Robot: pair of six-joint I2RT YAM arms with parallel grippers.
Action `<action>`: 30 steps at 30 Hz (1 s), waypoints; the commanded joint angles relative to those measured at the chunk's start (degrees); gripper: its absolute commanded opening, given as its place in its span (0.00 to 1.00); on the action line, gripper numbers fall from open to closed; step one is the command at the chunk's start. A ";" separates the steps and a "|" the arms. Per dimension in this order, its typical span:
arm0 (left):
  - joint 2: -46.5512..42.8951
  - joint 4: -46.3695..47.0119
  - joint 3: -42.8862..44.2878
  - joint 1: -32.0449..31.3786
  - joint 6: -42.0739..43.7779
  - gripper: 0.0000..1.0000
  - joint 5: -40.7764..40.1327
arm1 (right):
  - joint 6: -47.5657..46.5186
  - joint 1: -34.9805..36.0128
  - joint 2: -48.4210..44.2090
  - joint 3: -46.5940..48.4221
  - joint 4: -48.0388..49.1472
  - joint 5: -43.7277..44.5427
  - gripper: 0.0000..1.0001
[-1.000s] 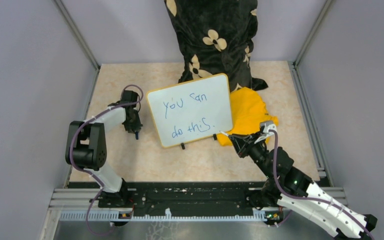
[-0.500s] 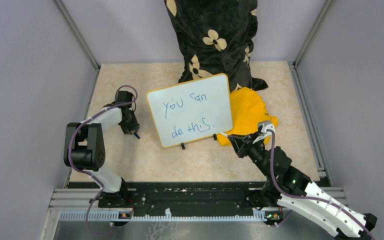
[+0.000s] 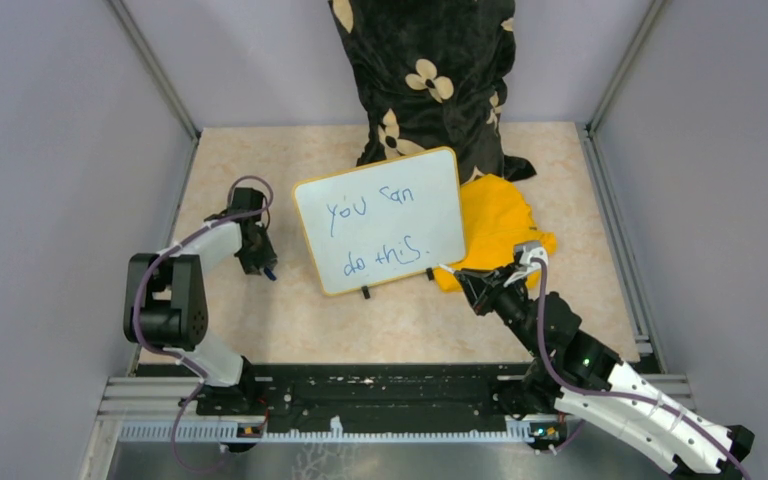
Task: Write a sentence on the whiteboard
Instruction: Close the whiteboard marker at the center of the board.
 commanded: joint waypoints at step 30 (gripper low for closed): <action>3.67 -8.62 -5.75 -4.31 -11.93 0.35 0.89 | -0.37 -0.24 -2.13 -0.59 3.29 -1.57 0.00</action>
